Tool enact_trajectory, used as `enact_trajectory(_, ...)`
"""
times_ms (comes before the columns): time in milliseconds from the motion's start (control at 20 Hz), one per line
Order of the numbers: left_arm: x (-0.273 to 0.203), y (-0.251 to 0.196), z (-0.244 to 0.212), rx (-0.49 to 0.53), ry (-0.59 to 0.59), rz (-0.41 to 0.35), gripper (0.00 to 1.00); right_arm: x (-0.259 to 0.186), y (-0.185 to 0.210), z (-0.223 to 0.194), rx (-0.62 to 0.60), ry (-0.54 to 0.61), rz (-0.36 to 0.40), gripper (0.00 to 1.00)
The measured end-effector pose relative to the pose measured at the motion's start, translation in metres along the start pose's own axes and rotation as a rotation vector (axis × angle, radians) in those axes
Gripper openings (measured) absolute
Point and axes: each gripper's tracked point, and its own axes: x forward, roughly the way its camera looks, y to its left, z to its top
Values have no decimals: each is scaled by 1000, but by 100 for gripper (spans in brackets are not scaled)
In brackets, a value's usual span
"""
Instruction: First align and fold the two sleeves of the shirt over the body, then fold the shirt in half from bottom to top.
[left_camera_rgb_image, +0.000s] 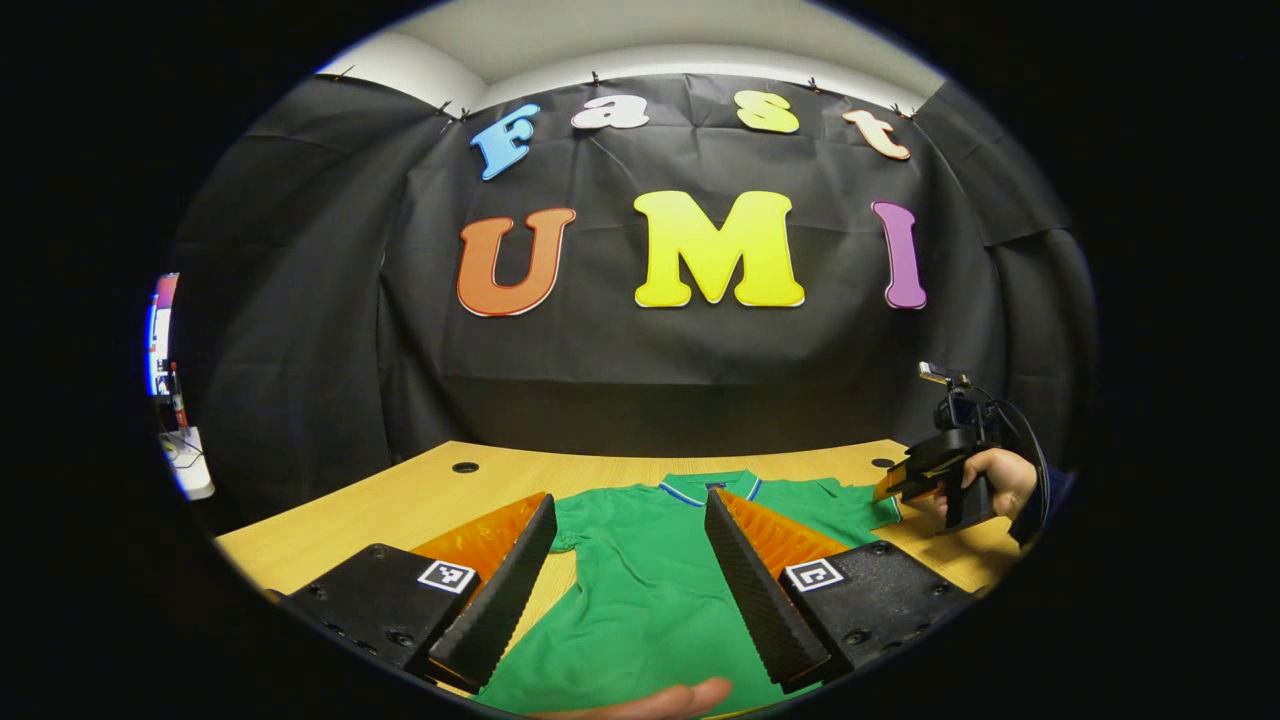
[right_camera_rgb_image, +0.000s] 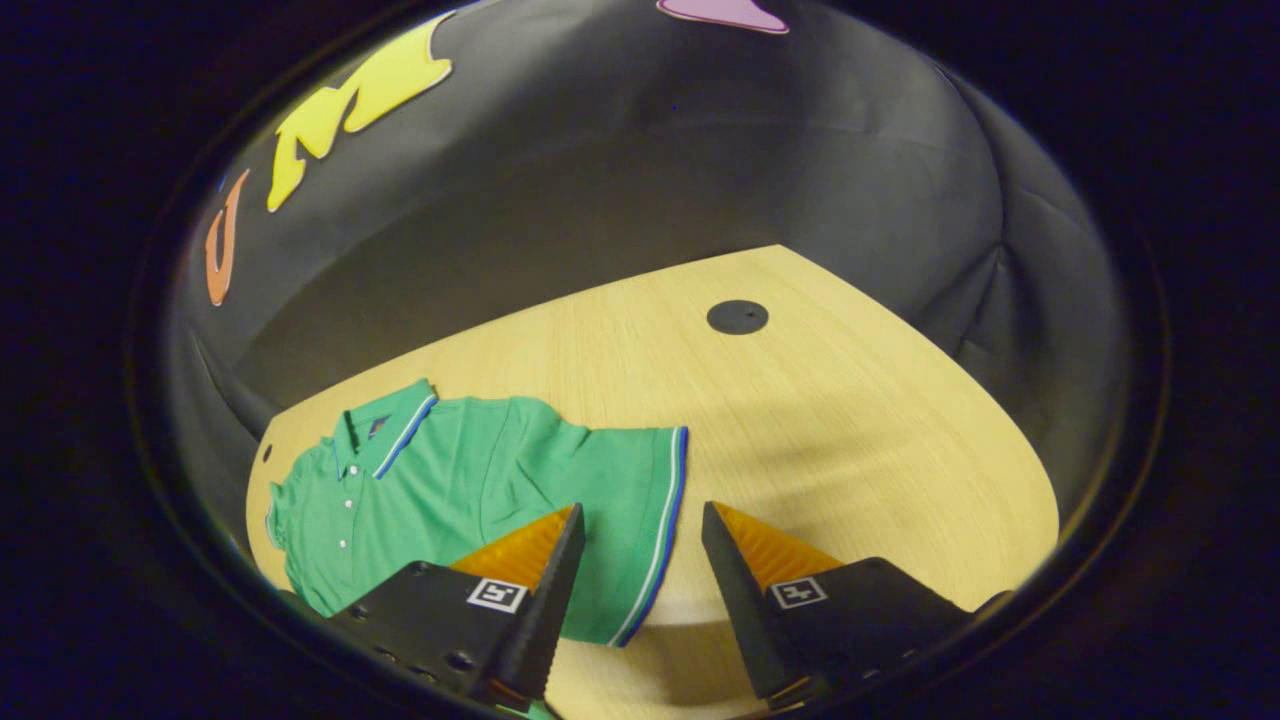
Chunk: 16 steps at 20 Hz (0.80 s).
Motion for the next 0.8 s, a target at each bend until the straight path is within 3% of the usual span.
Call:
enact_trajectory(50,1,0,-2,-6,6,-1,96,2,2,-3,-16,6,-4,73)
enact_trajectory(200,3,1,-8,-13,20,-5,96,7,17,1,-23,3,7,55)
enact_trajectory(250,3,3,-10,-12,24,-2,96,7,27,-1,-23,1,27,60)
enact_trajectory(350,3,8,-12,-12,28,6,96,11,34,-1,-47,-1,30,55)
enact_trajectory(450,5,11,-17,-19,39,12,96,22,23,0,-108,-12,-48,60)
enact_trajectory(500,5,13,-21,-24,46,15,96,16,26,1,-113,-21,-57,34)
enact_trajectory(600,6,16,-25,-36,58,21,96,15,29,-2,-131,-11,-55,27)
enact_trajectory(750,5,17,-26,-48,63,23,96,15,31,-1,-163,0,-56,1)
enact_trajectory(800,5,17,-26,-50,61,22,96,14,29,-1,-186,4,-67,1)
